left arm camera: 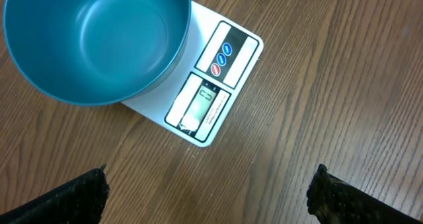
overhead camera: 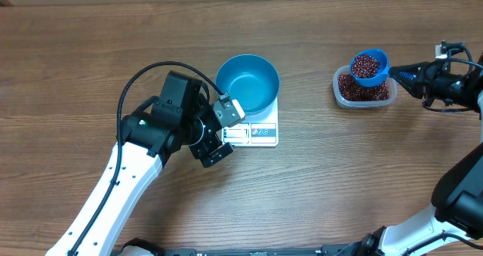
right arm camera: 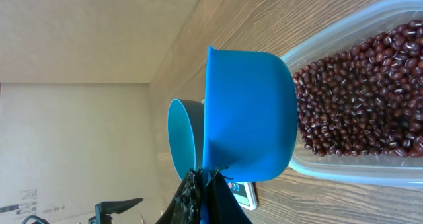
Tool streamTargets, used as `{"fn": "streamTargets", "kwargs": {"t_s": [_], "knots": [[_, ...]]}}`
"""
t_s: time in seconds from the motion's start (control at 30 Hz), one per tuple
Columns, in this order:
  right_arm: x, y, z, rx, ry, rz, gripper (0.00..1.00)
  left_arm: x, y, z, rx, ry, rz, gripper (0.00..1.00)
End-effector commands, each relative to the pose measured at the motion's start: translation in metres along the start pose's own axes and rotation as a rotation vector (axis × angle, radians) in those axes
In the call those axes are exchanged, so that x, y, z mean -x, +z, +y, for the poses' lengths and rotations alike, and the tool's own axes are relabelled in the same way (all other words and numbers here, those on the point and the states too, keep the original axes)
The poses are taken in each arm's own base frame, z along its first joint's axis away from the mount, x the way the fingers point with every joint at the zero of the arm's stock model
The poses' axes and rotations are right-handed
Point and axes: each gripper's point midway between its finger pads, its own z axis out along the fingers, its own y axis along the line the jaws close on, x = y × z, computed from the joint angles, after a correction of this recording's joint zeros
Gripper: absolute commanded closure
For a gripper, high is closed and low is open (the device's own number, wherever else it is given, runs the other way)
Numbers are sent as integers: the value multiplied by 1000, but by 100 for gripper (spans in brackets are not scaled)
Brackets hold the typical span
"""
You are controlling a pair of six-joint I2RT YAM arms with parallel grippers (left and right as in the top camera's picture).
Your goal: Scoop item into bowl and weigh 150g on scale
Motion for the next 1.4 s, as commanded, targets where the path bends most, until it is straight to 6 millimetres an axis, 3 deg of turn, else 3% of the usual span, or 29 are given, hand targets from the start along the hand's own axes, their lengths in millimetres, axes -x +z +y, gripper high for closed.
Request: {"fn": "streamTargets", "kwargs": {"t_s": [0.0, 0.33, 0.57, 0.6, 0.87, 1.17, 1.37], "knots": [[-2, 2, 3, 29, 8, 8, 96, -1, 2, -1, -9, 15, 0, 0], [-1, 1, 20, 121, 5, 10, 96, -1, 2, -1, -9, 15, 0, 0], [5, 4, 44, 152, -22, 19, 96, -1, 2, -1, -9, 15, 0, 1], [8, 8, 63, 159, -53, 30, 96, -1, 2, -1, -9, 15, 0, 1], [-2, 41, 135, 177, -204, 112, 96, -1, 2, -1, -9, 15, 0, 0], [-33, 84, 165, 124, -276, 201, 96, -1, 2, -1, -9, 15, 0, 1], [-55, 109, 169, 68, -298, 251, 96, -1, 2, -1, -9, 15, 0, 1]]}}
